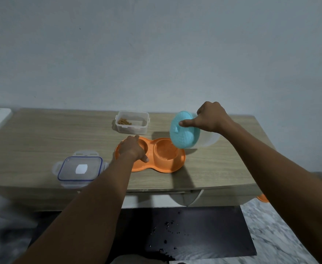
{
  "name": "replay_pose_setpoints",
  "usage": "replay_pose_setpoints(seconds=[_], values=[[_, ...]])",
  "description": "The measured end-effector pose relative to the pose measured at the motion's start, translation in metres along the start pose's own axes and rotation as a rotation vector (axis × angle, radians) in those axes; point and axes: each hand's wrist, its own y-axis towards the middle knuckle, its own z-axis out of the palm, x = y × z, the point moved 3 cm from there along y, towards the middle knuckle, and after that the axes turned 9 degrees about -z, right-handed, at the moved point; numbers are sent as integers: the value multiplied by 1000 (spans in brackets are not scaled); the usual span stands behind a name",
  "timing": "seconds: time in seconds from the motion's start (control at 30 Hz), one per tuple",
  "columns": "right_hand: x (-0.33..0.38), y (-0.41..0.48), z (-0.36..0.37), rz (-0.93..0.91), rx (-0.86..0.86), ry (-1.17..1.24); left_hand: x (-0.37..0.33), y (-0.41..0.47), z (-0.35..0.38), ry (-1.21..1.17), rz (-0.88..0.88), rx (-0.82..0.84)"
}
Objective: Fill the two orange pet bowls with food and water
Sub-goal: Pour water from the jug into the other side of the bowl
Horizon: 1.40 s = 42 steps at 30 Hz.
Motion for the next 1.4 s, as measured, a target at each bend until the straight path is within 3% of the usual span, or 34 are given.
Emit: replay_pose_setpoints(seconds=[0.2,0.67,1.0,1.4], values=[[-26,-12,20,76,-99,190,-2,-2,-1,-3,-4,2],[-67,-5,61,330,-473,917,-3,2,-1,-21,-17,-2],[-53,66,91,427,-477,1127,1,10,2,-62,-12,-20],[-59,103,109,423,-435,1152,1,15,1,-32,2,-41]])
